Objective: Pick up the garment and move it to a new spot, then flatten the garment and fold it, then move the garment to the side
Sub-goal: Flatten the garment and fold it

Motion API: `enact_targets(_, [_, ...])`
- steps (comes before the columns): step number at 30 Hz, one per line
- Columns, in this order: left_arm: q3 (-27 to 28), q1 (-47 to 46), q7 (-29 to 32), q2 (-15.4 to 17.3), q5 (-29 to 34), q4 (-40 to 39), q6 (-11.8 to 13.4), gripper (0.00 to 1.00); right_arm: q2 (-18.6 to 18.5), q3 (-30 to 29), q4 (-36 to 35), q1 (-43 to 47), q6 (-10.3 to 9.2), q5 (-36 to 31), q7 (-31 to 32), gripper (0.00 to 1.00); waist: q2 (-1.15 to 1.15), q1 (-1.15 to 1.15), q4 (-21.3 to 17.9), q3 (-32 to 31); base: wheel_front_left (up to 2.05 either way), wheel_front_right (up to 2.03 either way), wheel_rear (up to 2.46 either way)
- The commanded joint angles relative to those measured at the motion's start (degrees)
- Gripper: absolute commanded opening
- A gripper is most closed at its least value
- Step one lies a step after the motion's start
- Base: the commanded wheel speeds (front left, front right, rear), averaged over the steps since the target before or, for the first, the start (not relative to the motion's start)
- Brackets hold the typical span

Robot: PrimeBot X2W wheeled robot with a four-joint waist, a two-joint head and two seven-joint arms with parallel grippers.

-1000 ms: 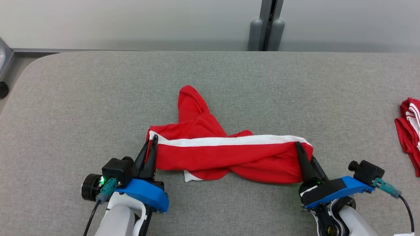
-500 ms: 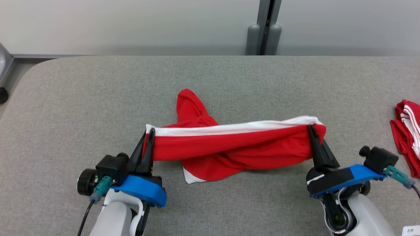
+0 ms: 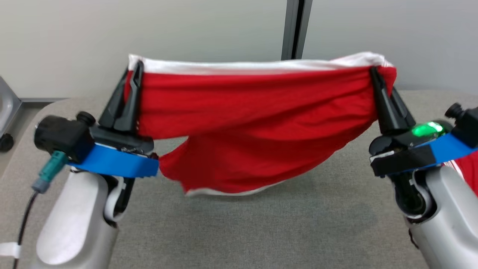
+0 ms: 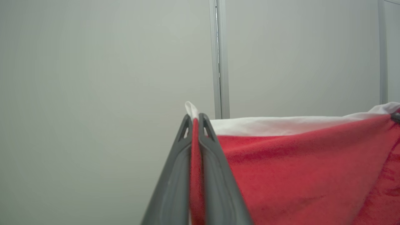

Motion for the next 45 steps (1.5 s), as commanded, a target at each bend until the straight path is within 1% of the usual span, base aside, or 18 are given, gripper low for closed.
enact_targets(1, [-0.27, -1.74, -0.15, 1.63, -1.95, -0.63, -0.07, 0.00, -1.58, 0.56, -1.09, -1.85, 0.00, 0.95, 0.02, 0.00, 0.00, 0.00, -0.48, -1.24, 0.00, 0.00, 0.00])
enact_targets(6, [-2.11, -5.45, 1.19, 4.28, -8.39, -1.24, -0.07, 0.00, -5.38, 1.92, -3.33, -5.54, 0.00, 1.97, 1.61, 0.00, 0.00, 0.00, -0.37, -1.82, 0.00, 0.00, 0.00])
enact_targets(11, [-3.48, -9.70, 2.92, 6.27, -11.10, -0.03, -0.07, 0.00, -7.30, 1.80, -2.18, -10.36, -0.02, 1.66, 3.74, 0.00, 0.00, 0.00, -0.52, 1.84, 0.00, 0.00, 0.00])
enact_targets(14, [-3.83, -12.85, 2.71, 5.62, -12.56, 2.54, -0.06, 0.00, -7.16, 2.21, 1.08, -14.23, -0.02, 0.69, 3.87, 0.00, 0.00, 0.00, -0.49, 5.21, 0.00, 0.00, 0.00])
enact_targets(16, [-4.47, -15.70, 2.19, 5.41, -12.31, 4.94, -0.06, 0.00, -6.67, 2.94, 3.76, -17.22, -0.03, -0.31, 3.38, 0.00, 0.00, 0.00, -0.49, 7.63, 0.00, 0.00, 0.00])
enact_targets(20, [-5.65, -22.89, 0.62, 4.30, -11.28, 10.18, -0.06, 0.00, -6.02, 4.35, 9.69, -24.88, -0.02, -4.85, 1.20, 0.00, 0.00, 0.00, -0.49, 12.62, 0.00, 0.00, 0.00])
enact_targets(23, [-5.36, -28.45, -0.06, 3.06, -10.19, 12.85, -0.06, 0.00, -4.99, 4.04, 13.16, -30.98, -0.02, -8.85, 0.12, 0.00, 0.00, 0.00, -0.59, 15.58, 0.00, 0.00, 0.00])
enact_targets(24, [-4.74, -30.22, -0.13, 2.57, -9.64, 12.02, -0.06, 0.00, -4.73, 3.81, 13.17, -32.78, -0.02, -10.64, -0.05, 0.00, 0.00, 0.00, -0.62, 16.50, 0.00, 0.00, 0.00])
enact_targets(26, [-3.15, -31.57, -0.12, 1.39, -8.89, 10.00, -0.06, 0.00, -4.02, 3.33, 10.88, -34.63, 0.00, -14.33, -0.08, 0.00, 0.00, 0.00, -0.60, 18.05, 0.00, 0.00, 0.00])
enact_targets(27, [-2.78, -31.19, -0.13, 0.85, -8.43, 9.07, -0.06, 0.00, -3.54, 2.83, 9.99, -34.07, 0.00, -15.48, -0.03, 0.00, 0.00, 0.00, -0.55, 18.52, 0.00, 0.00, 0.00])
enact_targets(28, [-3.04, -28.89, -0.13, -0.11, -7.86, 7.64, -0.06, 0.00, -2.74, 2.24, 8.26, -31.22, 0.00, -17.32, -0.05, 0.00, 0.00, 0.00, -0.52, 19.05, 0.00, 0.00, 0.00])
enact_targets(31, [-2.31, -23.20, -0.16, -1.44, -8.57, 6.12, -0.06, 0.00, -2.77, 2.50, 5.71, -26.21, -0.01, -18.91, -0.08, 0.00, 0.00, 0.00, -0.50, 19.03, 0.00, 0.00, 0.00])
enact_targets(35, [-0.93, -10.52, -0.16, -3.74, -9.36, 5.08, -0.07, 0.00, -1.98, 2.23, 3.18, -14.79, 0.00, -19.17, -0.08, 0.00, 0.00, 0.00, -0.29, 17.76, 0.00, 0.00, 0.00])
enact_targets(38, [-2.44, -1.51, -0.18, -4.56, -8.69, 5.12, -0.07, 0.00, -1.04, 1.19, 1.85, -6.06, 0.00, -18.69, -0.09, 0.00, 0.00, 0.00, 0.02, 16.15, 0.00, 0.00, 0.00])
enact_targets(39, [-2.04, 0.92, -0.19, -5.09, -8.82, 4.74, -0.07, 0.00, -0.80, 0.71, 1.36, -3.41, 0.00, -18.87, -0.10, 0.00, 0.00, 0.00, 0.23, 15.47, 0.00, 0.00, 0.00])
enact_targets(40, [-1.25, 5.86, -0.18, -6.11, -9.15, 4.13, -0.07, 0.00, 0.34, -1.20, 0.56, 2.23, 0.00, -18.33, -0.09, 0.00, 0.00, 0.00, 0.75, 13.92, 0.00, 0.00, 0.00])
enact_targets(43, [-1.26, 10.10, -0.18, -6.78, -8.92, 3.65, -0.07, 0.00, 1.59, -2.41, -0.36, 7.18, 0.00, -18.19, -0.09, 0.00, 0.00, 0.00, 1.15, 12.13, 0.00, 0.00, 0.00])
enact_targets(45, [0.09, 13.40, -0.19, -7.21, -8.77, 3.04, -0.07, 0.00, 2.52, -3.22, -1.19, 11.38, 0.00, -18.14, -0.09, 0.00, 0.00, 0.00, 1.29, 10.08, 0.00, 0.00, 0.00])
